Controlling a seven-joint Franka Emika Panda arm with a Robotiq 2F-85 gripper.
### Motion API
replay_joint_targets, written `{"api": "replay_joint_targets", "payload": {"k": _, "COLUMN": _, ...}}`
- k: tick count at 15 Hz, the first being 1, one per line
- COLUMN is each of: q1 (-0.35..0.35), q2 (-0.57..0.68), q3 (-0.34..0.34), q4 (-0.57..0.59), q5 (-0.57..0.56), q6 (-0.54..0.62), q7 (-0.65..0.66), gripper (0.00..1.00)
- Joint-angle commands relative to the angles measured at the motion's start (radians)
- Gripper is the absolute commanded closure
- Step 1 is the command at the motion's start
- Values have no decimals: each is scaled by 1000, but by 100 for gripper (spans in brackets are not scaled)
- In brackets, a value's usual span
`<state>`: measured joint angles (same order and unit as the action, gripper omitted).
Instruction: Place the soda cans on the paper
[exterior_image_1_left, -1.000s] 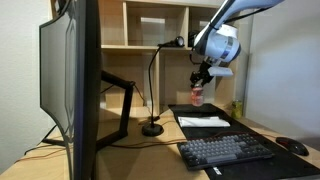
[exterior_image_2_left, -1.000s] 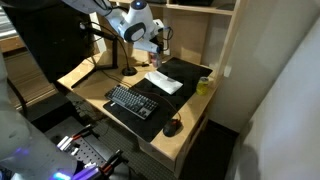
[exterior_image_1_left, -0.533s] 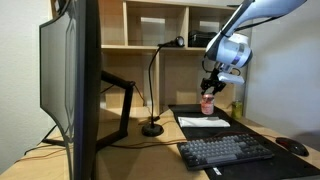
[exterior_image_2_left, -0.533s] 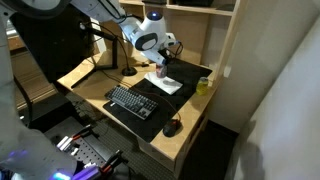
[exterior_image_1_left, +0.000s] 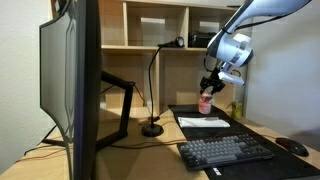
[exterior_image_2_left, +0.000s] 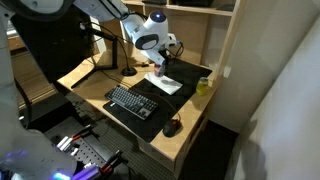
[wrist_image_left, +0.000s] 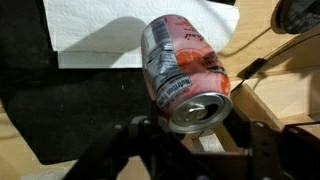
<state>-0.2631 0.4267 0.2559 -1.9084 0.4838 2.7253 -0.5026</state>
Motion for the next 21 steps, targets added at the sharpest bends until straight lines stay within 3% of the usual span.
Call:
{"api": "replay_joint_targets", "payload": {"k": 1, "q1": 11, "q2": 19, "q3": -22, "q4": 27, "q5": -29, "q6": -53, "q7": 22, "gripper": 58}}
{"api": "replay_joint_targets", "payload": {"k": 4, "q1": -26, "q2": 40, "q3": 7, "q4": 63, "q5": 1, "q6": -122, "q7": -69, "gripper": 58}}
{"api": "replay_joint_targets", "payload": {"k": 8, "q1": -36, "q2": 68, "q3": 3, "q4": 84, "q5": 27, "q6": -84, "q7": -133, "gripper": 58}}
{"api": "replay_joint_targets", "payload": {"k": 12, "q1": -81, "q2": 107, "q3": 64, "q4": 125, "q5": 126, "q6": -26, "q7": -256, "gripper": 58}}
{"api": "replay_joint_targets", "payload": {"k": 13, "q1": -37, "q2": 71, "q3": 10, "q4": 92, "q5": 75, "q6": -60, "q7": -178, "gripper": 33}}
{"api": "replay_joint_targets", "payload": {"k": 15, "q1": -47, "q2": 84, "q3": 25, "q4": 107, "q5": 105, "q6": -48, "q7": -215, "gripper": 33}}
{"api": "replay_joint_targets", "payload": {"k": 16, "q1": -52, "q2": 83, "q3": 30, "q4": 108, "q5": 108, "q6": -75, "q7": -210, "gripper": 58}}
{"api": "replay_joint_targets", "payload": {"k": 19, "q1": -54, "q2": 75, "q3": 15, "q4": 120, "q5": 77, "q6": -244, "q7": -211, "gripper": 58}}
{"api": "replay_joint_targets", "payload": {"k": 21, "q1": -44, "q2": 82, "q3": 4, "q4": 134, "q5": 84, "q6": -273, "q7": -236, "gripper": 58}}
